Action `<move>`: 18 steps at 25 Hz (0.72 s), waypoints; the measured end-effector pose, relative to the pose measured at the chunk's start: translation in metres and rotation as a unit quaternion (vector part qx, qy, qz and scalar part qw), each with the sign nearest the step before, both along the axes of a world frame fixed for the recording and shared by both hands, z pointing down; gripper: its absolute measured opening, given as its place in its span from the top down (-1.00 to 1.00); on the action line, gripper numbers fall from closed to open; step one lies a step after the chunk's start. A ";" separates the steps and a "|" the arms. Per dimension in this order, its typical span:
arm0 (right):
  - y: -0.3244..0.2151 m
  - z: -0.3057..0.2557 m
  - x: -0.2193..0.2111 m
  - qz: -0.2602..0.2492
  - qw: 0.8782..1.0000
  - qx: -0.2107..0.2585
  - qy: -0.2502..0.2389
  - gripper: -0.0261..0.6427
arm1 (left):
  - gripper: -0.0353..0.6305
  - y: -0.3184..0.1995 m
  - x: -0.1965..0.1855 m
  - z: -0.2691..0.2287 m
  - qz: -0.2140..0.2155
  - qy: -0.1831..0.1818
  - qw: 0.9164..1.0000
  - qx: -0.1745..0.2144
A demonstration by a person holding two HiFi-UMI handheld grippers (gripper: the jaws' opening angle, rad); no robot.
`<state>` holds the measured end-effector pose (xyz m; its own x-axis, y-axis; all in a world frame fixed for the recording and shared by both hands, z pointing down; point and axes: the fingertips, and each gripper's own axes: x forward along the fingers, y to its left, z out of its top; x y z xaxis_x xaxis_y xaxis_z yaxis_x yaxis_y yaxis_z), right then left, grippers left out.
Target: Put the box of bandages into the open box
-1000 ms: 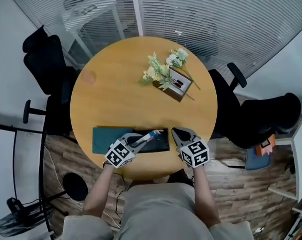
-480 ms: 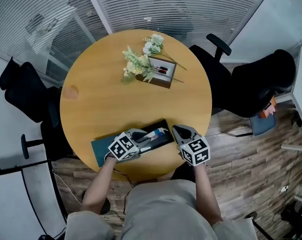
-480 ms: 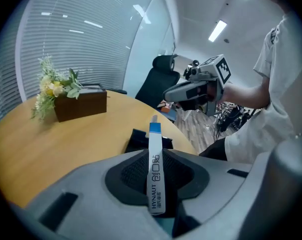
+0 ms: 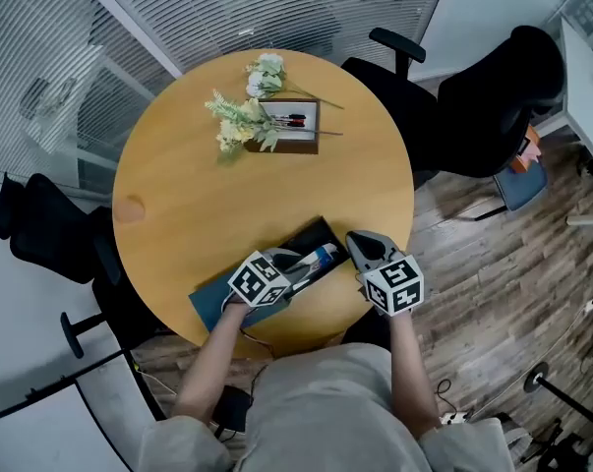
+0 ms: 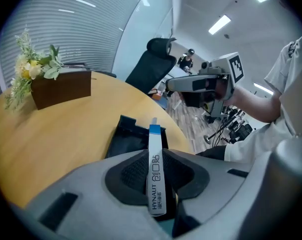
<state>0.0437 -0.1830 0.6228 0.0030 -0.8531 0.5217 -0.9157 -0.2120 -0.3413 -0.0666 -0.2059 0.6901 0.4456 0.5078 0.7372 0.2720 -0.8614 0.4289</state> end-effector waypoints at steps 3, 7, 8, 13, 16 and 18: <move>0.006 0.004 -0.001 0.015 1.000 -0.003 -0.004 0.93 | 0.64 0.001 0.001 0.001 -0.006 -0.005 1.000 -0.022; 0.012 0.007 0.000 0.026 1.000 -0.007 -0.008 0.93 | 0.64 0.000 0.005 0.005 -0.021 -0.013 0.999 -0.032; 0.012 0.008 0.000 0.027 1.000 -0.008 -0.008 0.93 | 0.64 -0.002 0.006 0.006 -0.025 -0.015 0.999 -0.028; 0.010 0.008 0.000 0.020 1.000 -0.010 -0.008 0.93 | 0.64 -0.012 0.009 0.012 -0.043 -0.018 0.999 0.011; 0.006 0.008 -0.001 0.013 1.000 -0.010 -0.009 0.93 | 0.64 -0.017 0.005 0.017 -0.017 -0.010 0.997 0.075; 0.004 0.008 0.000 0.009 1.000 -0.010 -0.009 0.93 | 0.61 -0.018 0.004 0.020 -0.010 -0.007 0.996 0.093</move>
<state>0.0438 -0.1793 0.6308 0.0085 -0.8428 0.5381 -0.9058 -0.2344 -0.3528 -0.0622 -0.2241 0.7098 0.4425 0.3536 0.8241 0.2494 -0.9312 0.2657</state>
